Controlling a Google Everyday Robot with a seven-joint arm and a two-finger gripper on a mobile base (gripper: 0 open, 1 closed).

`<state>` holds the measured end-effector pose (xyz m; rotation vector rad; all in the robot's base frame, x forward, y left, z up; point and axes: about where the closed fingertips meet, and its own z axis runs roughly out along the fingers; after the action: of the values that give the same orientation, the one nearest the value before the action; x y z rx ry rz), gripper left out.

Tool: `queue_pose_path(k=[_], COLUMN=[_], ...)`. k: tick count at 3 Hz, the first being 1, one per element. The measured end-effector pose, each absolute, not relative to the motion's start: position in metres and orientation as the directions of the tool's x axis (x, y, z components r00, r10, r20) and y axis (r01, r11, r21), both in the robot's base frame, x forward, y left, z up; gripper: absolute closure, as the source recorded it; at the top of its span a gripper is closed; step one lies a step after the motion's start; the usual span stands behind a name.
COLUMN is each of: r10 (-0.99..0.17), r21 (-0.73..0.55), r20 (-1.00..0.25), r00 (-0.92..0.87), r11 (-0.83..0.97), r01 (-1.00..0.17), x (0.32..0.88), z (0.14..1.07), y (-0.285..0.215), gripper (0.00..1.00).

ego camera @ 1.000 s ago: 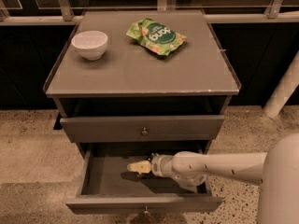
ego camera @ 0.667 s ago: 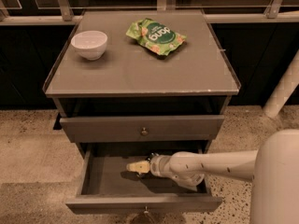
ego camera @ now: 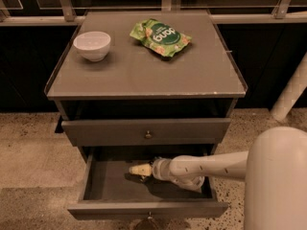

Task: Pick redbull can from middle drawer and place on counter

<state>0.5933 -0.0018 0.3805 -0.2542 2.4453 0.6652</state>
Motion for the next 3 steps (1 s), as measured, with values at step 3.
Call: queue_pose_path(k=[3], r10=[-0.018], r21=[0.354], r20=[-0.594], r00=[-0.804], r11=[0.892], r01=[-0.281], x=[0.6099], z=[0.3655], y=[-0.0021], gripper=[0.19])
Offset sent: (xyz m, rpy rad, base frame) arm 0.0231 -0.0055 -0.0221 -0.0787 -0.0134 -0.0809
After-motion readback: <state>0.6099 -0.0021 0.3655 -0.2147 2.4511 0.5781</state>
